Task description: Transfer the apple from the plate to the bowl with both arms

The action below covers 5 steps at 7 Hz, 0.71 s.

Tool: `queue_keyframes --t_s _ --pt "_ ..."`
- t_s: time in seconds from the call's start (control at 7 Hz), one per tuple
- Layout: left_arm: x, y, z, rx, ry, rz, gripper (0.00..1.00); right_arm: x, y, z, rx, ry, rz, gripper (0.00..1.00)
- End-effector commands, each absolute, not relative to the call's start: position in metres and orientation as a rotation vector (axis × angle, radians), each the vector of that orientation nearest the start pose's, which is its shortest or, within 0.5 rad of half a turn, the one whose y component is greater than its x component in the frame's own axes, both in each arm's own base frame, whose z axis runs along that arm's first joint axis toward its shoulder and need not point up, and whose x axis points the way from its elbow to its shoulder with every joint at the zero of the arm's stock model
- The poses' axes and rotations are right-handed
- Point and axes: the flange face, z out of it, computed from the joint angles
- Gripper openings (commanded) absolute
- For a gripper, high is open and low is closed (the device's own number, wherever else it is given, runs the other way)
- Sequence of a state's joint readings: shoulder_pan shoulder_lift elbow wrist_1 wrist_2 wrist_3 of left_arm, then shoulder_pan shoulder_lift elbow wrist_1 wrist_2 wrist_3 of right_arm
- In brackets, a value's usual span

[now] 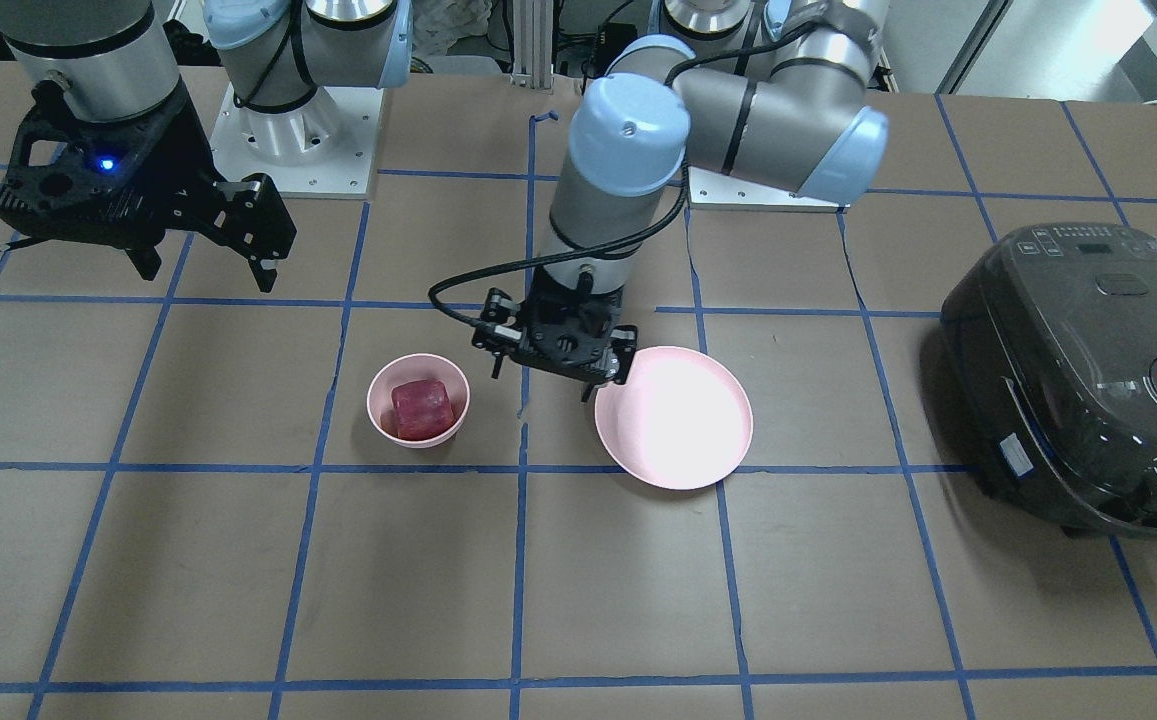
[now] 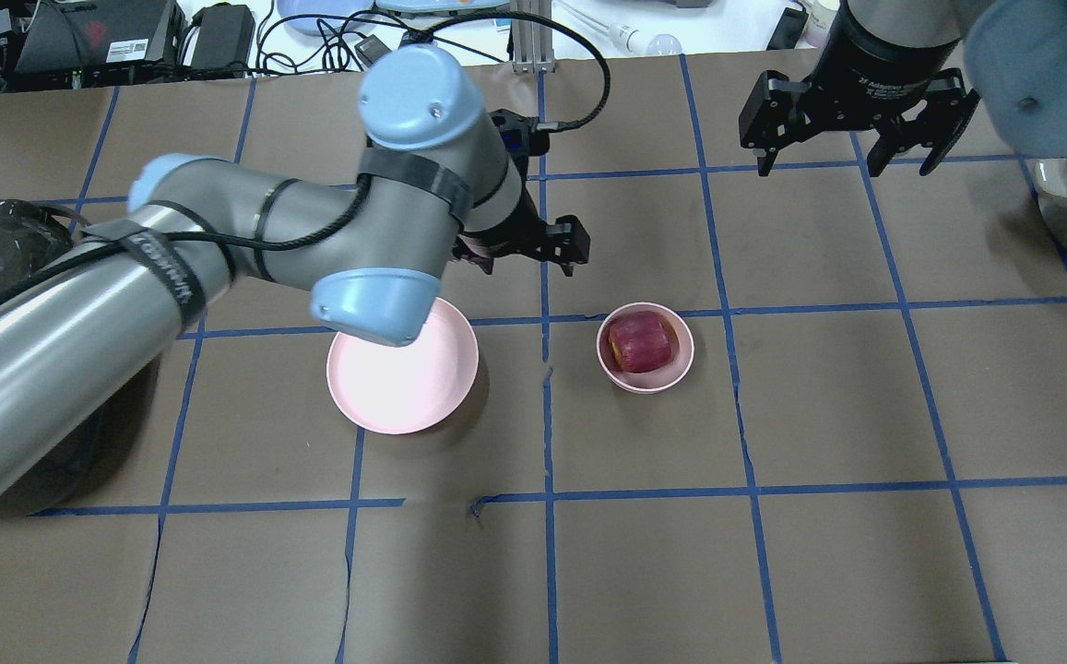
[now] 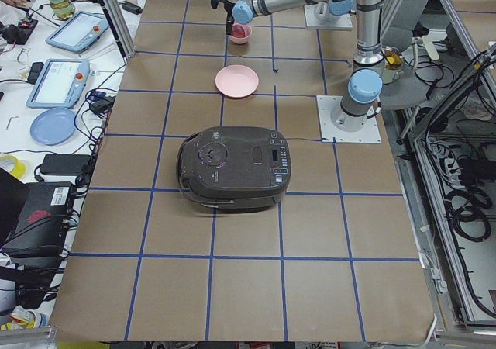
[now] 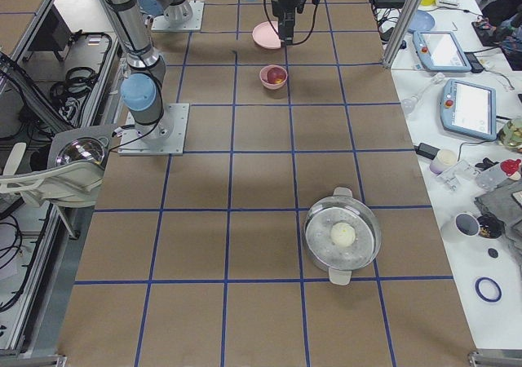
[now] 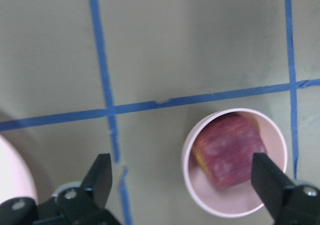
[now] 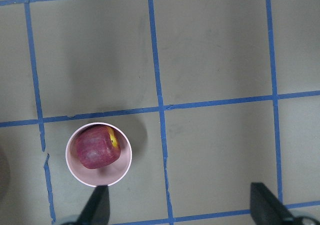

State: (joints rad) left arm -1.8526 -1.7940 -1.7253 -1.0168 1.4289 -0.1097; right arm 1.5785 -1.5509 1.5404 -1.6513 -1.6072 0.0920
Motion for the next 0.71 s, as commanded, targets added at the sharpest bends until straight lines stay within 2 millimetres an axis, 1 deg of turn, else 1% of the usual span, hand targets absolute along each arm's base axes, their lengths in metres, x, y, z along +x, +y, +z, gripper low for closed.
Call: queue_keyframes --t_s 0.0,0.14,0.29,0.57 --pt "-0.202 -0.499 0.424 0.233 3.218 -0.106 1.0 0.134 -0.508 0.501 0.136 3.168 -0.144 1.0" --pt "-0.15 -0.499 0.46 0.094 3.117 -0.023 1.0 0.134 -0.508 0.501 0.136 3.168 -0.144 1.0" --pt "-0.13 -0.508 0.479 0.013 3.141 -0.024 1.0 0.133 -0.508 0.501 0.136 3.169 -0.144 1.0" --pt "-0.129 -0.511 0.496 -0.009 3.147 -0.072 1.0 0.133 -0.508 0.501 0.136 3.169 -0.144 1.0"
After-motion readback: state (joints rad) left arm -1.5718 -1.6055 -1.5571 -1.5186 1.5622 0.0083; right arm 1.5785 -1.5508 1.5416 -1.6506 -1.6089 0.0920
